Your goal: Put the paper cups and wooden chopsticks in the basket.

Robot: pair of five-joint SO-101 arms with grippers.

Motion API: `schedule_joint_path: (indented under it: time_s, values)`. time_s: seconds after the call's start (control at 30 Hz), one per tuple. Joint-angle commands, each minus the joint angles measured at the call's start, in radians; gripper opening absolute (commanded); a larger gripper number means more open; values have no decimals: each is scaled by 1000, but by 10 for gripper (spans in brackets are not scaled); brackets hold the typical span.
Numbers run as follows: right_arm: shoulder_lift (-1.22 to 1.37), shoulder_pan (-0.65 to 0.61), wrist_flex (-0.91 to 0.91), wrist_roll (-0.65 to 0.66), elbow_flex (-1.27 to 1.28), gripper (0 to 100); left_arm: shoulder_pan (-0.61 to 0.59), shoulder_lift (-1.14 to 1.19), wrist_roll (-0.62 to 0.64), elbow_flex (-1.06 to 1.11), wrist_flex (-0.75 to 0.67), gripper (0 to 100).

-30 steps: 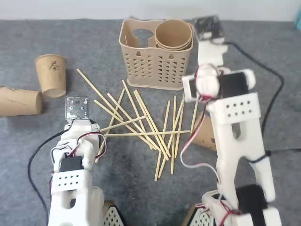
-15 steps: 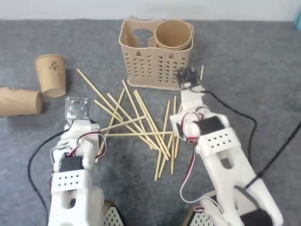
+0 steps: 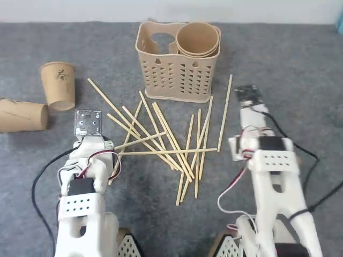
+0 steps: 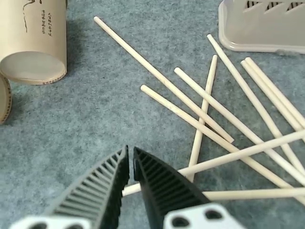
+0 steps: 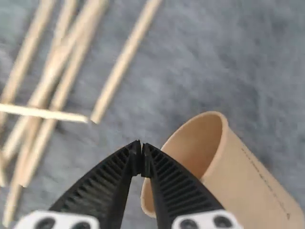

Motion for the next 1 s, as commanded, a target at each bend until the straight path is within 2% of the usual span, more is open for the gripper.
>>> schedule_joint_path:
  time_s: [0.0, 0.3, 0.53, 0.73, 0.8, 0.87, 0.97]
  values:
    - [-70, 154, 62, 109, -12, 8, -3, -3, -11, -30, -26, 13]
    - [-265, 565, 53, 376, -15, 8, -3, -3, -11, -30, -26, 13]
    - [-249, 837, -189, 546, 69, 8, -2, -3, -11, -30, -25, 13]
    - [-131, 917, -378, 552, 75, 8, -2, -3, -11, -30, -21, 13]
    - [-114, 917, -386, 546, 57, 9, -2, -3, -11, -28, -21, 13]
    - [-111, 912, -384, 468, 25, 15, -2, -3, -11, -28, -21, 13]
    - [-113, 892, -337, 407, -54, 76, 0, -3, -11, -28, -21, 13]
